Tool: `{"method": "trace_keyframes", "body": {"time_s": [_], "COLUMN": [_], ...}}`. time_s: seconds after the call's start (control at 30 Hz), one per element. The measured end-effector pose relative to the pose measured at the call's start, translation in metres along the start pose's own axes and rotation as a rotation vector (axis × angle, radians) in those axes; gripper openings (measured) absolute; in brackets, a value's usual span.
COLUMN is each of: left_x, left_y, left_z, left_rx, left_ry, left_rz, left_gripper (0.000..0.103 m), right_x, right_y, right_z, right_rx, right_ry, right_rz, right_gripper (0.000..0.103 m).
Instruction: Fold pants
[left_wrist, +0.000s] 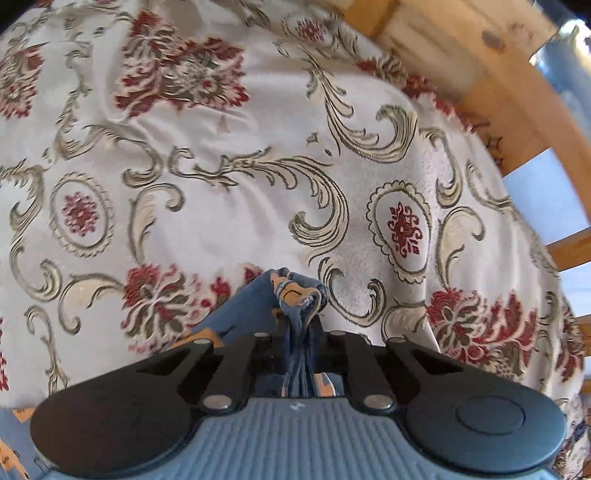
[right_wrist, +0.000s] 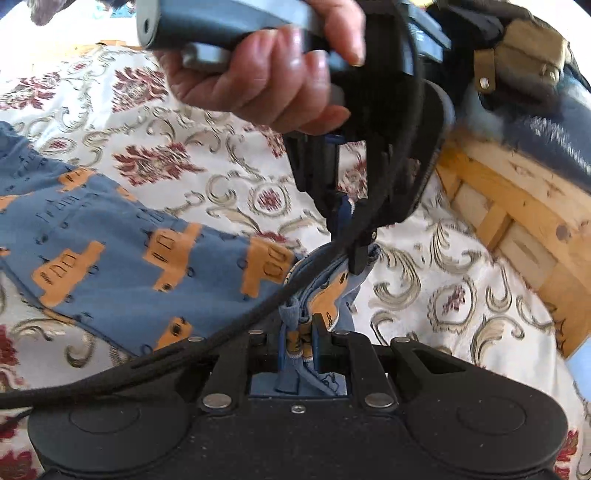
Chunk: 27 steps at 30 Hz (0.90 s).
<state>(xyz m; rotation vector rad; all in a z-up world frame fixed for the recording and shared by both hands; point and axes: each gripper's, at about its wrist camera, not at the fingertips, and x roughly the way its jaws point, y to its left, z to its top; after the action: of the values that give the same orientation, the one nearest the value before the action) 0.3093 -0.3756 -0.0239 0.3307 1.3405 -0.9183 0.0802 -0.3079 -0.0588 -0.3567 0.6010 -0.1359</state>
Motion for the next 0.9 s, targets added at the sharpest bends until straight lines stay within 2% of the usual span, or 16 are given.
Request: {"method": "trace_keyframes", "body": {"time_s": [0.2, 0.37, 0.57, 0.6, 0.67, 0.7, 0.77, 0.83, 0.9], "left_x": [-0.038, -0.051, -0.047, -0.044, -0.039, -0.036, -0.032, -0.029, -0.027], "left_y": [0.032, 0.075, 0.134, 0.143, 0.157, 0.164, 0.178, 0.186, 0.188], "left_z": [-0.035, -0.072, -0.115, -0.121, -0.133, -0.139, -0.148, -0.155, -0.157], "left_rx": [-0.042, -0.121, -0.195, -0.203, -0.225, -0.244, -0.278, -0.301, -0.305], "left_ry": [-0.089, -0.123, -0.17, -0.178, -0.197, -0.216, -0.245, -0.274, -0.293], "left_rz": [-0.07, -0.095, -0.139, -0.15, -0.161, -0.167, -0.224, -0.279, -0.304], "left_gripper": [0.01, 0.01, 0.014, 0.018, 0.033, 0.044, 0.049, 0.059, 0.063], "right_x": [-0.018, -0.022, -0.007, -0.004, 0.0, 0.001, 0.003, 0.005, 0.006], "right_y": [0.038, 0.077, 0.119, 0.125, 0.131, 0.132, 0.133, 0.135, 0.136], "right_z": [0.009, 0.015, 0.014, 0.013, 0.009, 0.008, 0.008, 0.008, 0.007], "right_rx": [-0.098, -0.189, -0.31, -0.33, -0.357, -0.361, -0.363, -0.369, -0.378], "right_ry": [-0.053, -0.068, -0.018, -0.006, 0.006, 0.009, 0.015, 0.018, 0.02], "right_rz": [0.061, 0.124, 0.166, 0.166, 0.163, 0.16, 0.155, 0.146, 0.135], "right_gripper": [0.014, 0.014, 0.014, 0.014, 0.014, 0.014, 0.015, 0.015, 0.016]}}
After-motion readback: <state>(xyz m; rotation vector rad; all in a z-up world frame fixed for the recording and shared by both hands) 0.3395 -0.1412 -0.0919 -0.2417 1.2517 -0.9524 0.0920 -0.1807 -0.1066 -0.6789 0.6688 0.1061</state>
